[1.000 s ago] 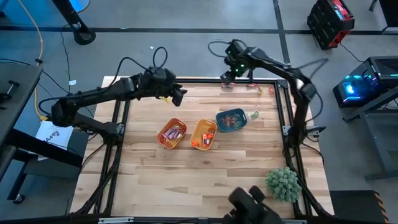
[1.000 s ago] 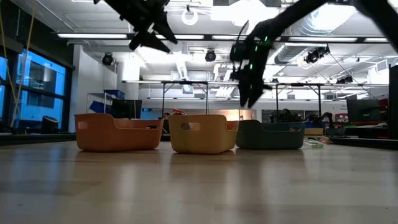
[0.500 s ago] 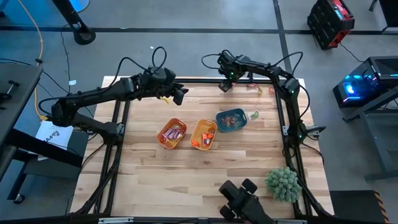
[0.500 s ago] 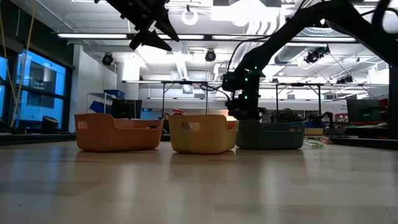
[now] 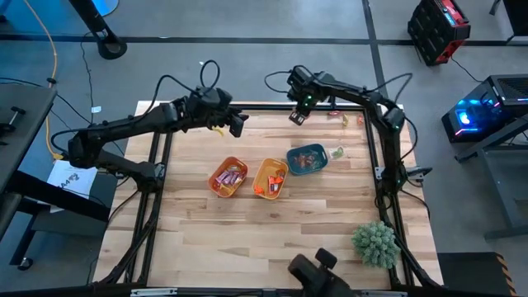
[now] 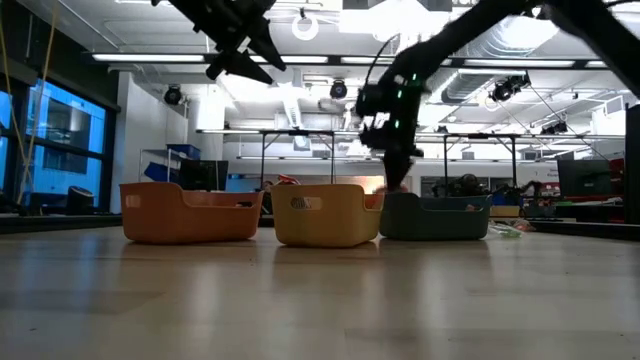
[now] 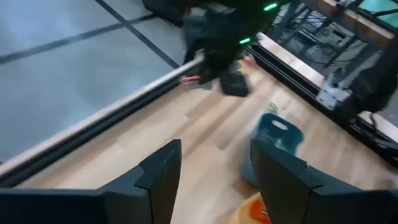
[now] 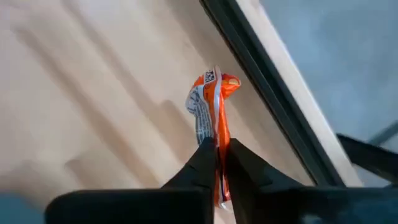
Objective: Sort candy
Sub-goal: Put the orange chocolate into the yellow bin
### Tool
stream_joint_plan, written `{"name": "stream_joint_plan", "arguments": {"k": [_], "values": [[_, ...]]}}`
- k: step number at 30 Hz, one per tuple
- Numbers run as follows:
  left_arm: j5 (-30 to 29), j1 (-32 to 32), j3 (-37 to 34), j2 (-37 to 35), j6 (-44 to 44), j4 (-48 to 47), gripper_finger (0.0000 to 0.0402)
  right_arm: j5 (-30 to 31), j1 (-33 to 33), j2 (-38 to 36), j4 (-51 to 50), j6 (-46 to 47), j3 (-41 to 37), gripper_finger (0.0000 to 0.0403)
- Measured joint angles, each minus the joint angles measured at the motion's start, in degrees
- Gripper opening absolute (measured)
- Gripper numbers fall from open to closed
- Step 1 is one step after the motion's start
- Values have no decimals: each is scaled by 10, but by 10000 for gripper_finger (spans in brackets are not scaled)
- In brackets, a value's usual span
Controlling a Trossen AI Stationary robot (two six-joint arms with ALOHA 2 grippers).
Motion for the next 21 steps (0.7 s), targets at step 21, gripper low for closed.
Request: {"name": "stream_joint_plan", "arguments": {"k": [21], "values": [[-66, 71, 0, -40, 14, 49, 186, -292, 258, -79, -13, -74, 0, 9]]}}
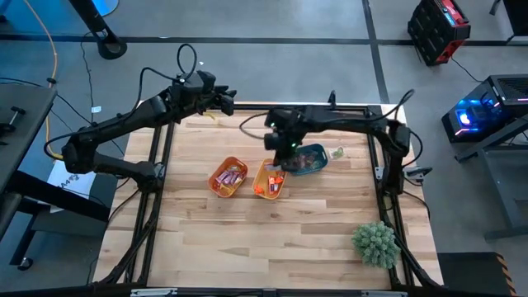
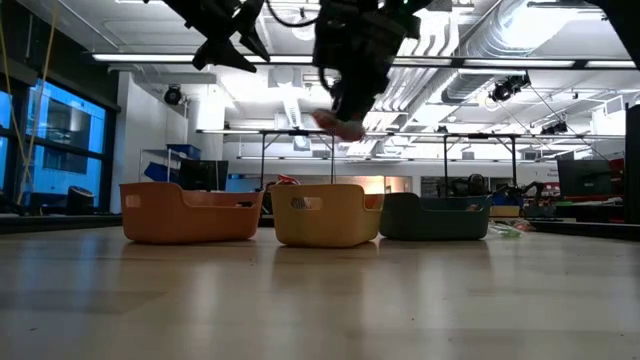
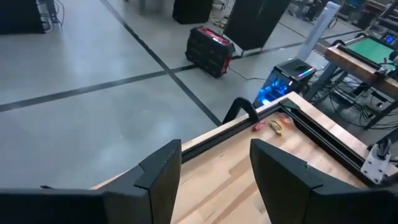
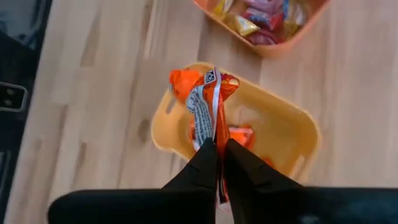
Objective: Sort candy
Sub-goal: Put the orange chocolate into the yellow bin, then put the green gummy into the blue bin
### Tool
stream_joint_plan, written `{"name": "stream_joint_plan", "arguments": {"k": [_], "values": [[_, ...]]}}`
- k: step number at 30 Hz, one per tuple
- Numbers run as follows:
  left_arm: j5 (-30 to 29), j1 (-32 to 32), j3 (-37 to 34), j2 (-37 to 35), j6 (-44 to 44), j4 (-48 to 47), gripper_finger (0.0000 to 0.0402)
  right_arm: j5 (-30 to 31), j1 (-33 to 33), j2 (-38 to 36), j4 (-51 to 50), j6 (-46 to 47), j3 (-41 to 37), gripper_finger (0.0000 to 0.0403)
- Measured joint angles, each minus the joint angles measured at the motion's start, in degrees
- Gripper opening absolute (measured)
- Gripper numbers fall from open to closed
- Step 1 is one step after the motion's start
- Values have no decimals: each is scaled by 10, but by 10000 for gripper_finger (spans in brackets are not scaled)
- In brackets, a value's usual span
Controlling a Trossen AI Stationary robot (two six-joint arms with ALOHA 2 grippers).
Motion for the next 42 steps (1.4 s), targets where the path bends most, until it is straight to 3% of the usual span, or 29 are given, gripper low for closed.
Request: {"name": "stream_joint_plan", "arguments": {"k": [4, 12, 14, 19, 23, 26, 31, 36, 42], "values": [[13, -1, 0, 0, -6, 0, 186, -19, 1, 12, 25, 27, 0, 33], [27, -6, 0, 0, -5, -4, 186, -12, 1, 11, 11, 32, 0, 144], [27, -6, 0, 0, -5, -4, 186, 9, -1, 9, -13, 35, 0, 160], [26, -5, 0, 0, -5, -4, 186, 134, -39, -15, -101, 21, 0, 168], [26, -5, 0, 0, 3, -4, 186, 144, -107, -37, -137, 51, -10, 167], [26, -5, 0, 0, 5, -4, 186, 146, -160, -79, -131, 71, -68, 167], [24, -5, 0, 0, 13, -4, 186, 152, -218, -188, -72, 110, -240, 167], [20, 1, 0, 0, 12, -4, 186, 214, -237, -292, -2, 178, -389, 167], [19, 7, 0, 0, 10, 11, 186, 284, -245, -308, 39, 242, -472, 167]]}}
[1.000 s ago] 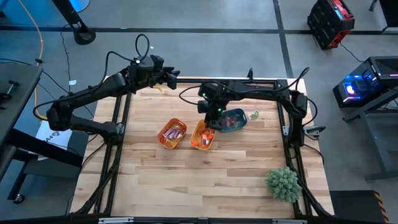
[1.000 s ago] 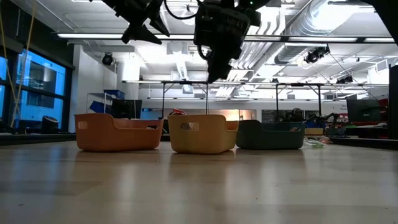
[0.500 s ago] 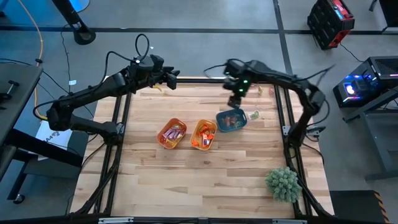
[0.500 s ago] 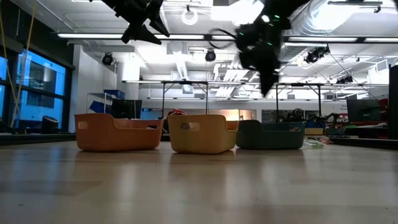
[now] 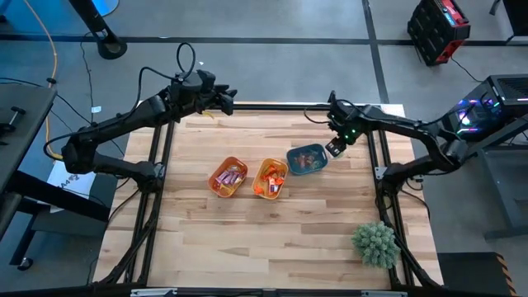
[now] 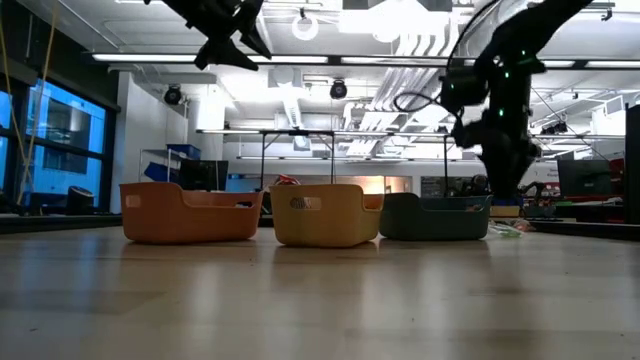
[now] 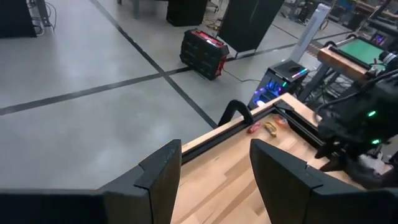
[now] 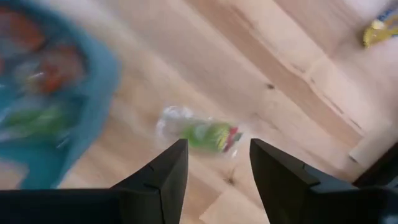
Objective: Sort candy
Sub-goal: Put the green gummy into the blue bin
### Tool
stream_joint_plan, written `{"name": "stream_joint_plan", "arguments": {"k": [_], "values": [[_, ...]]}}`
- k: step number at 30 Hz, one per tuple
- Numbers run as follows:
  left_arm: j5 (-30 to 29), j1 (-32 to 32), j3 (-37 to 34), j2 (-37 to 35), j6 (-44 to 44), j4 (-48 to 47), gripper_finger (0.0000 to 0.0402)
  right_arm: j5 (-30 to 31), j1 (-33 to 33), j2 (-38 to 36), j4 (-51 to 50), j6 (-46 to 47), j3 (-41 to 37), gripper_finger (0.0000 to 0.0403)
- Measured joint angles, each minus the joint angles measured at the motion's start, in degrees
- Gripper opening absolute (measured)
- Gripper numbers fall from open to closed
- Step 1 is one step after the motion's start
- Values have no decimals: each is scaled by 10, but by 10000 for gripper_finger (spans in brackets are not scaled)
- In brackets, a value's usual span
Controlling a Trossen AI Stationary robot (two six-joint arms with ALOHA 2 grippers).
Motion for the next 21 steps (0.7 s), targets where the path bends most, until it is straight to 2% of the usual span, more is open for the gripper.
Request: {"name": "stream_joint_plan", "arguments": {"k": [5, 15, 18, 21], "values": [[0, 0, 0, 0, 0, 2, 186, 31, -14, 23, 72, 52, -41, 167], [0, 0, 0, 0, -10, 2, 186, 34, -28, 42, 132, 128, -97, 157], [0, 0, 0, 0, -10, 2, 186, 27, -28, 41, 150, 138, -109, 115], [0, 0, 0, 0, -10, 2, 186, 25, -28, 41, 150, 132, -111, 35]]}}
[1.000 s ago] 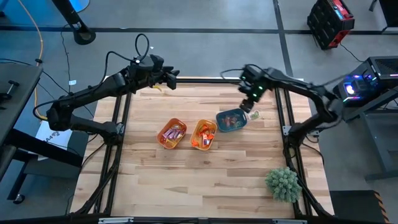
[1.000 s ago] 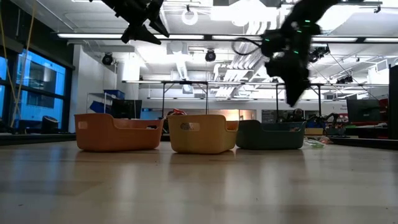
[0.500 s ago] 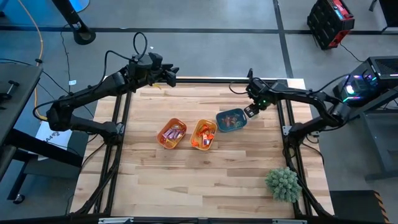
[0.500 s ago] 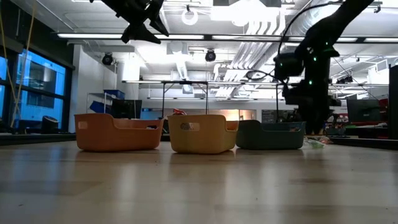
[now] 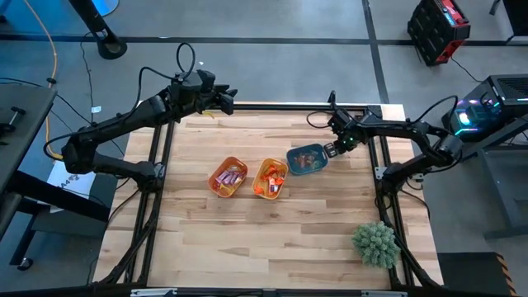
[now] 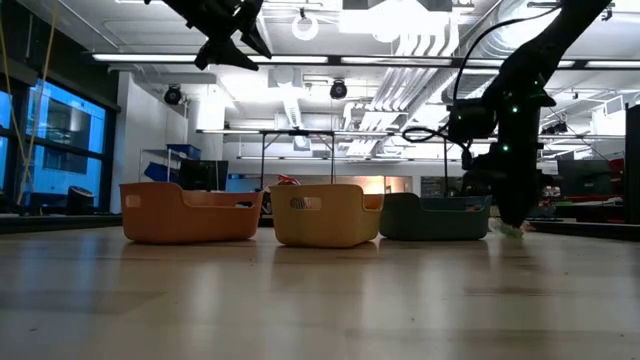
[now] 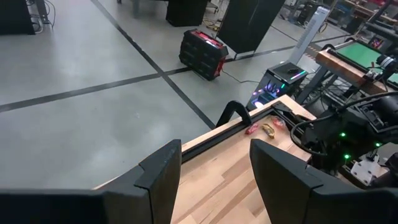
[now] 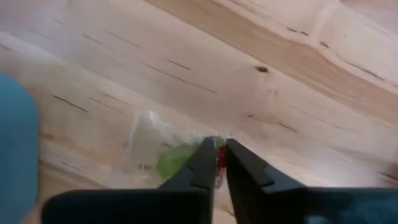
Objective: Sort candy
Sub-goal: Put the green gummy into the blue bin
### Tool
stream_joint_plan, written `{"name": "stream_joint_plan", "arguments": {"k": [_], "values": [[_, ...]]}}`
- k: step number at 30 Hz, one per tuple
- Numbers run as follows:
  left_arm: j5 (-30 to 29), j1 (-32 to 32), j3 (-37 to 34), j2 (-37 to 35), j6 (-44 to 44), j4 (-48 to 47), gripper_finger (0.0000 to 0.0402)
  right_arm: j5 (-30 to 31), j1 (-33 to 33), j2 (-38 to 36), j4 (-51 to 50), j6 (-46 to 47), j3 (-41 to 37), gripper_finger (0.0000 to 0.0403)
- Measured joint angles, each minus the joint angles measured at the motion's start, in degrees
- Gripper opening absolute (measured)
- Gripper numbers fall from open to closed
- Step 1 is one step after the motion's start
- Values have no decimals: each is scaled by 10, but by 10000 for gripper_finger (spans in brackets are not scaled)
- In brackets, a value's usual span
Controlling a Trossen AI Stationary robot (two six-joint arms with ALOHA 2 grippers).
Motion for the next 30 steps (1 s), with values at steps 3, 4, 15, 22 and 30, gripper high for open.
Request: {"name": "stream_joint_plan", "arguments": {"k": [3, 4, 15, 22, 30], "values": [[0, 0, 0, 0, 7, 1, 186, 0, 0, -5, -11, -16, 9, 14], [0, 0, 0, -1, 11, 2, 186, 0, 0, -12, -20, -21, 18, 12], [-11, 3, -1, -44, 60, 22, 186, -118, 45, -153, -58, -34, 133, 1], [-19, 3, -1, -43, 56, 22, 186, -158, 150, -142, -35, 15, 132, 1], [-17, 3, -1, -43, 43, 21, 186, -94, 196, -108, 9, 18, 132, 67]]}}
